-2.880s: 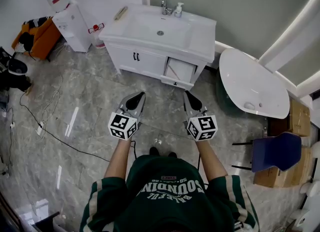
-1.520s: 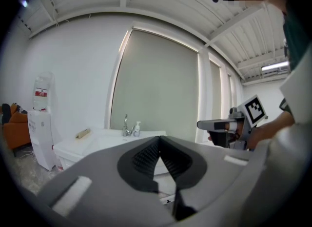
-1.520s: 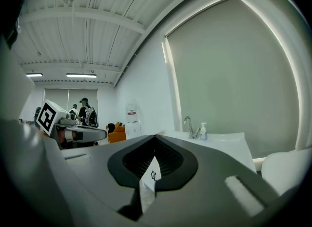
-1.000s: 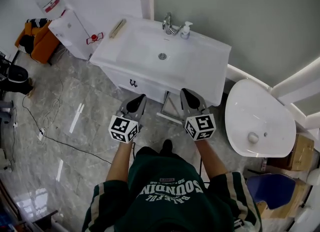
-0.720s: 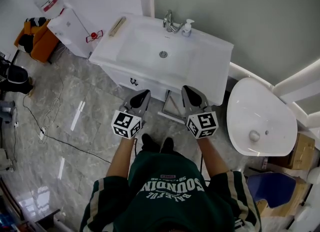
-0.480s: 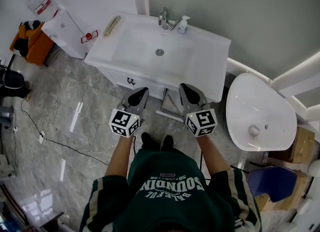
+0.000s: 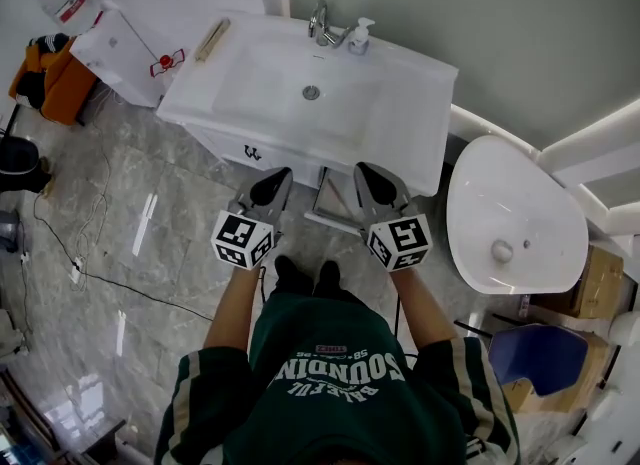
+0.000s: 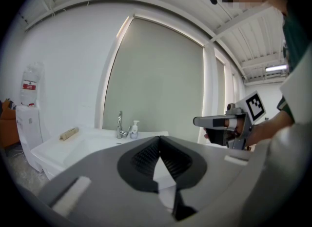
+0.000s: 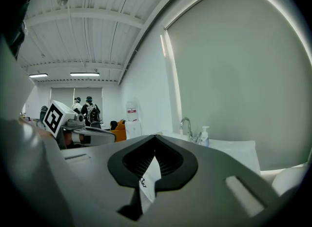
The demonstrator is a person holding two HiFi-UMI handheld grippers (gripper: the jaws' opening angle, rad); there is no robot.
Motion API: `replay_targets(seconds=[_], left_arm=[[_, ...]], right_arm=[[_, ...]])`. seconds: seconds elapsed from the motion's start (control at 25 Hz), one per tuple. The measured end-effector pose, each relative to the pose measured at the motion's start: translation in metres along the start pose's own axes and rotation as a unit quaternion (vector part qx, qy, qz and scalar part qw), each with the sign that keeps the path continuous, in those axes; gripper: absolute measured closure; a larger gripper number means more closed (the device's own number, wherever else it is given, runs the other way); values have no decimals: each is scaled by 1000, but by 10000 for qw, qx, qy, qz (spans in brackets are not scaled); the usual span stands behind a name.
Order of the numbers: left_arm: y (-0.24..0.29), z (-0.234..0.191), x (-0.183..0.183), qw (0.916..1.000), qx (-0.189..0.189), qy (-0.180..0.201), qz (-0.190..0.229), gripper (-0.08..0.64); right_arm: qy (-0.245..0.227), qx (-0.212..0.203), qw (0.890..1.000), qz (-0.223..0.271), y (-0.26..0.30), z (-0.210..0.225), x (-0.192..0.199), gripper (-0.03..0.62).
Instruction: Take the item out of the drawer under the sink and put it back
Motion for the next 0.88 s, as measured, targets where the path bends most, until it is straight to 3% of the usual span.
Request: replay_targets(seconds=[0.48, 0.72, 0.88], left_arm=[[14, 12, 40, 9984, 227, -286, -436, 509], [20, 20, 79, 9949, 318, -524, -806, 509], [26, 23, 92, 9930, 371, -635, -926, 509]], right_arm=[[263, 211, 9980, -540, -15, 11, 48, 591], [409, 238, 9950, -875, -26, 17, 83, 591], [265, 235, 9935, -1084, -25, 18, 99, 589]])
Point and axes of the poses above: the fingertips, and each gripper's own axes: y forward along the fingers, z to its right, x out of its underside, the point moved 10 cm from there along -y, backward along the fingers, and after that the axes turned 1 degree about -y, right-handed, at the moved point
